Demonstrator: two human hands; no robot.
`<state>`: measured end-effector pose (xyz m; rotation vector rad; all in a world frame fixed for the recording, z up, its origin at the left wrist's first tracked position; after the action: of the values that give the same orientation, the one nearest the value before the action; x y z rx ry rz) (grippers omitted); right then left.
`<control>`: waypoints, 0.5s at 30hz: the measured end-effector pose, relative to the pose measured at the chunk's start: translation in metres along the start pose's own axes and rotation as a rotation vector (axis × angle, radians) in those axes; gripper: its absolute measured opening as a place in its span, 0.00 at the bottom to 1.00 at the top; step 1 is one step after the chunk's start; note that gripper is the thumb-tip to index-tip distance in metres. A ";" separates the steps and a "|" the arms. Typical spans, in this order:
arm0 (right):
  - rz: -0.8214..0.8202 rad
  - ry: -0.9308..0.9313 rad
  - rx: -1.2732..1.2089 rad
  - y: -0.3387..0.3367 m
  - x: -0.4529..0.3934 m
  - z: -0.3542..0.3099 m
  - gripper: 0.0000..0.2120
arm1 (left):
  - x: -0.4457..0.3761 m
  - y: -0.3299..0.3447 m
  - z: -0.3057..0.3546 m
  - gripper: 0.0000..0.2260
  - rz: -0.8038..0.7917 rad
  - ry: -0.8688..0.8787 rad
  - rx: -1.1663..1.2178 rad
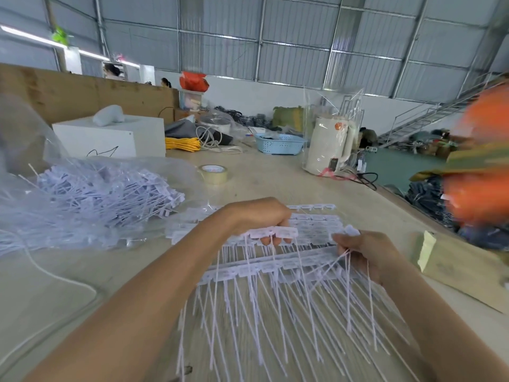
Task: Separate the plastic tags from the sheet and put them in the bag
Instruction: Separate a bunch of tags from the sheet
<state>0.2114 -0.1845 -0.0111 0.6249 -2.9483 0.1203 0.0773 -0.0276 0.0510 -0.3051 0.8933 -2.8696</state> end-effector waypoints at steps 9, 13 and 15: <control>-0.132 0.143 0.065 0.034 0.012 0.014 0.06 | -0.004 -0.005 -0.007 0.11 -0.001 -0.003 -0.006; -0.157 -0.006 -0.109 0.028 0.018 -0.019 0.03 | -0.003 0.001 -0.011 0.12 -0.059 -0.039 -0.093; -0.256 -0.033 -0.191 0.036 0.028 -0.030 0.05 | -0.001 0.005 -0.009 0.13 -0.080 -0.028 -0.087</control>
<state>0.1743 -0.1593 0.0204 0.9716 -2.8325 -0.1948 0.0769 -0.0266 0.0411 -0.3971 1.0256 -2.8963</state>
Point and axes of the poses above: each hand's wrist, its own x-axis away from the middle knuckle, its own y-axis out of the palm, z = x × y, the point moved 8 cm from there along -x, towards the middle knuckle, and after that the axes turned 4 degrees about x, right-handed, at the moved point
